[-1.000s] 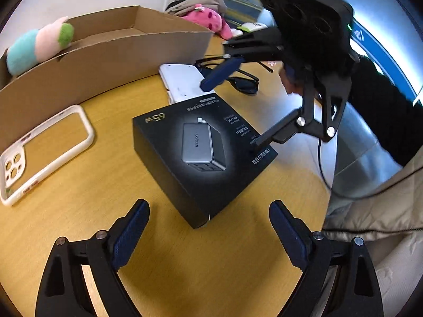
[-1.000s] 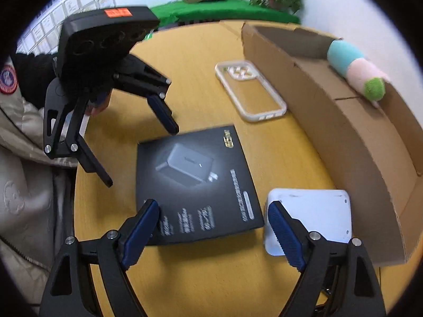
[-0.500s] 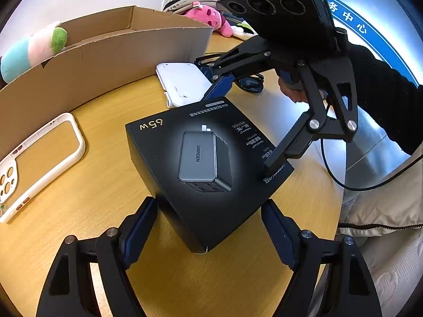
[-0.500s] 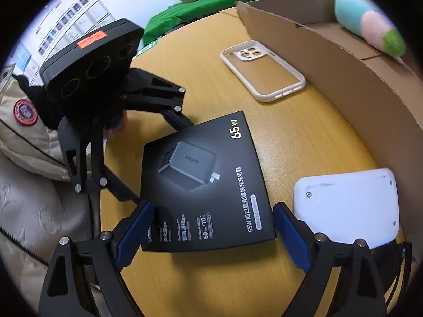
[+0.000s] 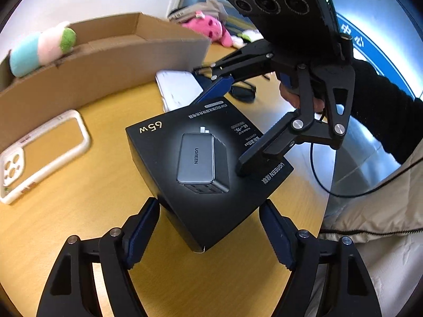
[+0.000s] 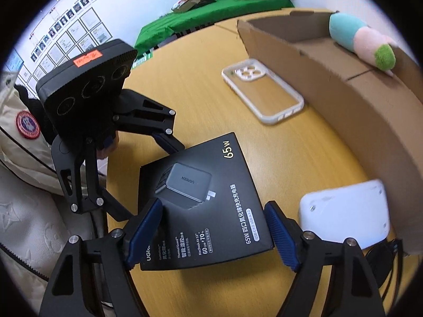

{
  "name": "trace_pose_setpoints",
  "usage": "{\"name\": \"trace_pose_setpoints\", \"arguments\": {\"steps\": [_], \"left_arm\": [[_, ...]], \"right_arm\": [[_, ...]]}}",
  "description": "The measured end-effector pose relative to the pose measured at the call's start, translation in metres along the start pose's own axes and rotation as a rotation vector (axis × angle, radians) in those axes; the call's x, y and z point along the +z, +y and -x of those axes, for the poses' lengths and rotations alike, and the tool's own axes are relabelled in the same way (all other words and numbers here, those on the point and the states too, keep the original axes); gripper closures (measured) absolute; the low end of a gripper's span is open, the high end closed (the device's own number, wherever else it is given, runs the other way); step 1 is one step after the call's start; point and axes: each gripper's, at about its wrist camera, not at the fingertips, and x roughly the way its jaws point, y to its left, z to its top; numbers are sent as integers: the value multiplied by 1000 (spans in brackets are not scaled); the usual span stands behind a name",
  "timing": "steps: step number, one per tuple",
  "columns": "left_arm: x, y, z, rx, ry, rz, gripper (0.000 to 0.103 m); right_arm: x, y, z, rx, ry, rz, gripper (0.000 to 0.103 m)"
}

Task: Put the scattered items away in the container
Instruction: 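Lift the charger box with both grippers and reposition it on the table, then carry the black charger box with both grippers over the cardboard box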

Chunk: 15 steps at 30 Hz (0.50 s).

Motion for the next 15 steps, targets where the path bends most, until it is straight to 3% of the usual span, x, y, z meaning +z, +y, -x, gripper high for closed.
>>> {"name": "trace_pose_setpoints", "arguments": {"steps": [15], "left_arm": [[58, 27, 54, 79, -122, -9, 23]], "right_arm": [[75, -8, 50, -63, -3, 124, 25]]}}
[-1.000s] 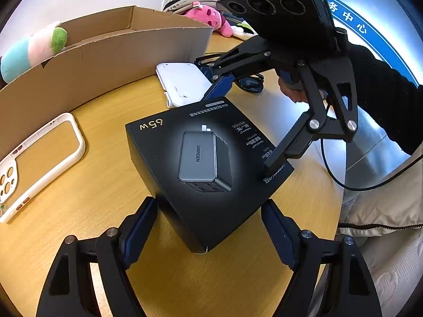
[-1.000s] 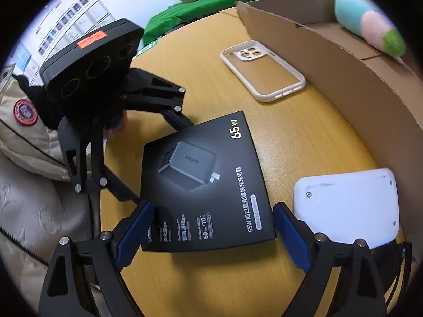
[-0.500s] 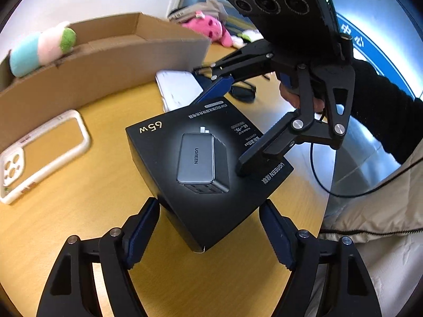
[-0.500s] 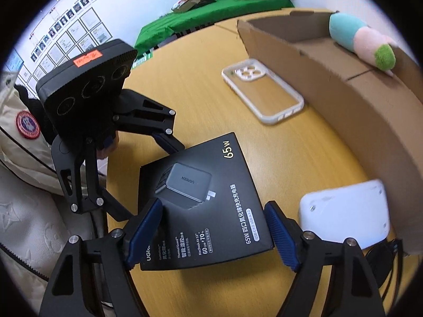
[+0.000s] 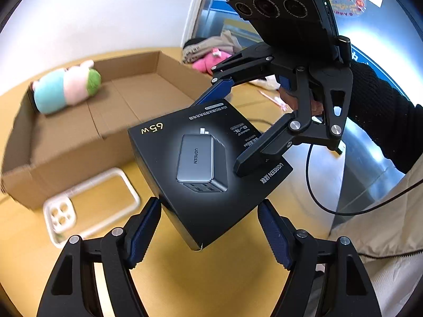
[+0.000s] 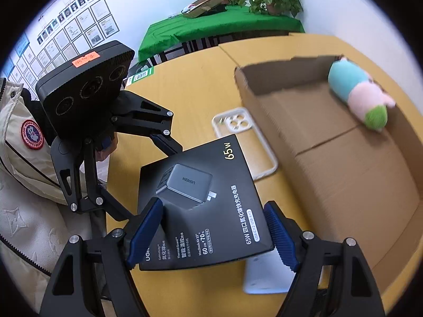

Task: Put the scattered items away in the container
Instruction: 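Carry the black charger box with both grippers over the cardboard box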

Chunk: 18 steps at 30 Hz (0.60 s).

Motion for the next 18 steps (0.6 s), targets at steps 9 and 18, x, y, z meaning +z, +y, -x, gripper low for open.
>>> {"name": "trace_pose_setpoints", "arguments": {"steps": [9, 18], "left_arm": [[51, 31, 6, 35, -54, -37, 24], [96, 59, -8, 41, -66, -69, 24]], "right_arm": [[34, -41, 31, -47, -67, 22, 25], [50, -87, 49, -88, -95, 38, 25]]}}
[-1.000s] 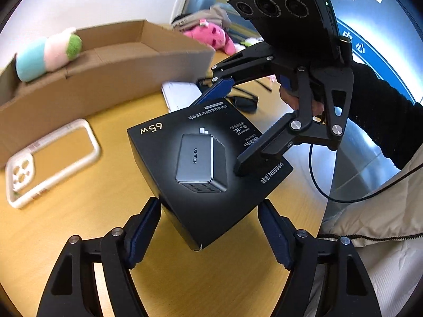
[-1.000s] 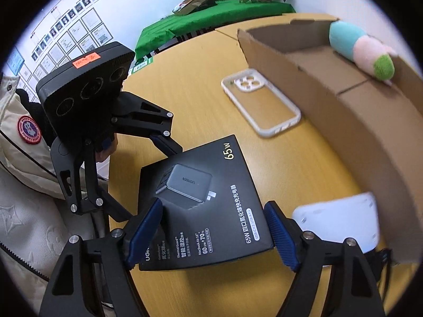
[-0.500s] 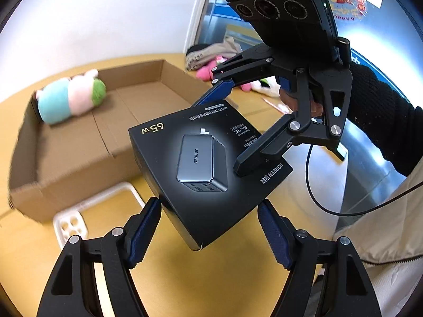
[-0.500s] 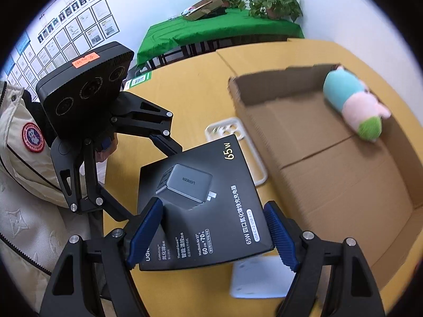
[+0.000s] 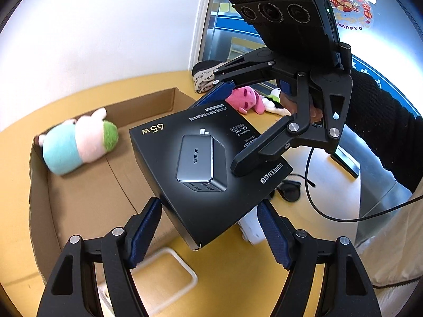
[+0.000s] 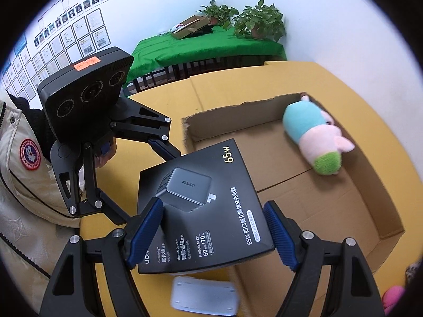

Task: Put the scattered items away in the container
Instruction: 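Carry the black charger box with both grippers over the cardboard box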

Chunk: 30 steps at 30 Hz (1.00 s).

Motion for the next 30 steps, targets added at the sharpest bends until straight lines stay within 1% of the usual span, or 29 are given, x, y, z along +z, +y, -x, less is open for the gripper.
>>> {"name": "trace_pose_setpoints", "arguments": {"steps": [5, 10, 15, 19, 21, 24, 30], "left_arm": [[30, 21, -16, 9, -2, -1, 24], [61, 53, -44, 6, 8, 26, 24], [82, 77, -86, 23, 65, 36, 24], [99, 88, -108, 39, 92, 29, 25], [106, 93, -118, 36, 108, 29, 26], [114, 99, -136, 58, 136, 14, 28], [115, 109, -159, 50, 174, 38, 28]], "right_arm": [[16, -39, 1, -9, 6, 19, 25], [26, -92, -3, 10, 0, 15, 26], [23, -141, -20, 34, 14, 6, 27], [14, -179, -27, 72, -24, -47, 28], [9, -193, -29, 87, -37, -72, 28], [2, -211, -36, 86, -34, -97, 28], [-4, -231, -56, 95, -18, -110, 31]]}}
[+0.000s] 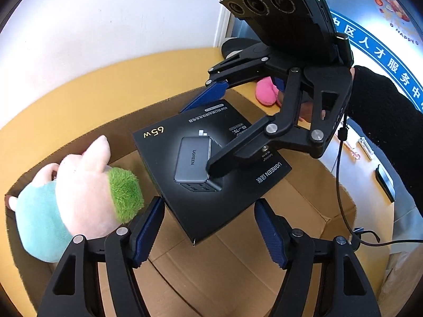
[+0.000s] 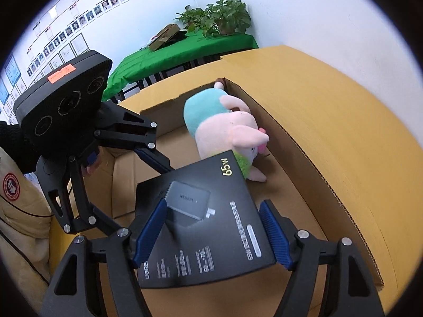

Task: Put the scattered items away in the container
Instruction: 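Carry the black charger box with both grippers over the cardboard box, then open both grippers to drop the charger box into the box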

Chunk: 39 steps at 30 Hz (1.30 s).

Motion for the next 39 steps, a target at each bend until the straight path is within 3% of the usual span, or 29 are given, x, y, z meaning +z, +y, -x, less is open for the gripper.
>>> {"name": "trace_pose_setpoints", "arguments": {"steps": [13, 21, 28, 34, 39], "left_arm": [[1, 34, -58, -40, 95, 58, 29], [0, 35, -76, -34, 136, 44, 30], [-2, 32, -76, -21, 130, 35, 30], [-1, 36, -53, -23, 56, 77, 30], [-10, 25, -9, 10, -16, 98, 30]], "right_arm": [[-12, -44, -47, -16, 90, -37, 32], [-15, -47, -63, -44, 159, -25, 33], [-17, -46, -62, -66, 153, -31, 33], [-18, -32, -53, -105, 139, -17, 31], [-16, 0, -10, -155, 20, -20, 31]]}}
